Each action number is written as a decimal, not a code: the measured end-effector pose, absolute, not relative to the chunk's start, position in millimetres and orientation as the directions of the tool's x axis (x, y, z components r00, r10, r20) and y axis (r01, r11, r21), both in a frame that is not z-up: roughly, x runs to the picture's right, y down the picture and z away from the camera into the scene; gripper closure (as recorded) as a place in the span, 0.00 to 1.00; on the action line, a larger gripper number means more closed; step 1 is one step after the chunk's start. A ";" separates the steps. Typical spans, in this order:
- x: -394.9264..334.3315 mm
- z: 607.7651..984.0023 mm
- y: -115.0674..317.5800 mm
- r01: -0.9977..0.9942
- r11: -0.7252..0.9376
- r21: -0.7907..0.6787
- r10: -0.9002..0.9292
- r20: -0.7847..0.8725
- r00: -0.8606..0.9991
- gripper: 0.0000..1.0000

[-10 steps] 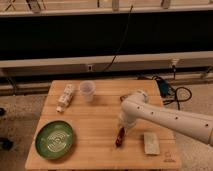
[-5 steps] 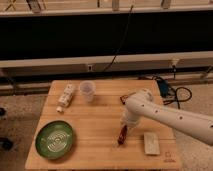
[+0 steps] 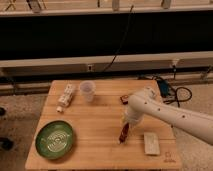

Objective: Drag the pepper across the table

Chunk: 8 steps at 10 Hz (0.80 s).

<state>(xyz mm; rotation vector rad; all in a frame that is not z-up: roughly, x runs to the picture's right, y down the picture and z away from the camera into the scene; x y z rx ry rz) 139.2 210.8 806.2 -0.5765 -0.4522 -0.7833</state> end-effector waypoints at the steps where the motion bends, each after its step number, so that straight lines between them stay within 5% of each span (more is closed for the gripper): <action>1: 146.2 806.2 209.9 0.756 0.575 -0.314 -0.520 0.573 0.634 1.00; 8: 168.8 810.4 195.8 0.741 0.589 -0.322 -0.506 0.569 0.649 1.00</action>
